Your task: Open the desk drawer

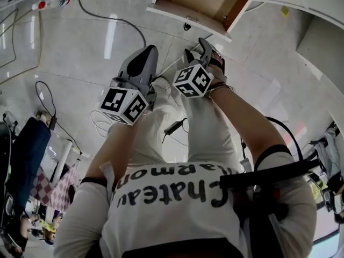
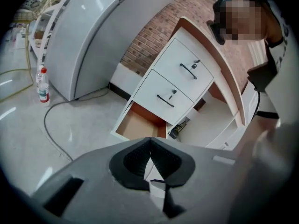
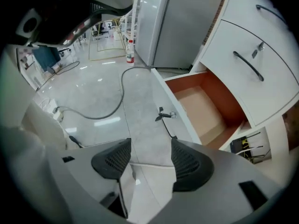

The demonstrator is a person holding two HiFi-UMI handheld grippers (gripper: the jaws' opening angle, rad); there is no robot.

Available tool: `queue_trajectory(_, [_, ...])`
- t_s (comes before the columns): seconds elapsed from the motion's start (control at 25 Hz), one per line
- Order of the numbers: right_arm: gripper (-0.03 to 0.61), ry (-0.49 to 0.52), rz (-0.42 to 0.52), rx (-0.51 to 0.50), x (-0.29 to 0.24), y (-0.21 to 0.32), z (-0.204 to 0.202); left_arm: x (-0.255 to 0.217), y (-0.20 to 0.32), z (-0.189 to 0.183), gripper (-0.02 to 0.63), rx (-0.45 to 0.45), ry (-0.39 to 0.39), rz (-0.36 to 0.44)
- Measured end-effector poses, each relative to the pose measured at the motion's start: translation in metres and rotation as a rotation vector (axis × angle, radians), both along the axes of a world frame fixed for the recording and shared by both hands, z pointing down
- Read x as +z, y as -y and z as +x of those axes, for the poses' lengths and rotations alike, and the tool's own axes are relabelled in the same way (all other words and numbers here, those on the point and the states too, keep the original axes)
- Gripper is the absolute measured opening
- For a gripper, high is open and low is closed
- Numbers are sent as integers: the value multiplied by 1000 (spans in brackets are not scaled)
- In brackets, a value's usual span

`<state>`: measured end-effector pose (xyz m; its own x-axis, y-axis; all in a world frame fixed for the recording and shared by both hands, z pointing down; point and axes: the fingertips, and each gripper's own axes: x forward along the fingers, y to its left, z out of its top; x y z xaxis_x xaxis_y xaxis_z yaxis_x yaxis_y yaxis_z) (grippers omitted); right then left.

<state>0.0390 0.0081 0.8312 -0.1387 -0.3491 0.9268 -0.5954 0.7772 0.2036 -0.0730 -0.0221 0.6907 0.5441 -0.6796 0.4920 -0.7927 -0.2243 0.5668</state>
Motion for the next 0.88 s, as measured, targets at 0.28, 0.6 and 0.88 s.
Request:
queue_trajectory(0.28, [170, 53, -105, 175, -85, -14, 25, -69, 4, -4, 14, -5, 53, -13])
queue_trajectory(0.6, [48, 175, -194, 555, -182, -1, 82, -158, 12, 9, 14, 67, 44, -51])
queue_trajectory(0.88, [15, 327, -204, 795, -262, 29, 101, -241, 48, -1, 15, 31, 129, -10])
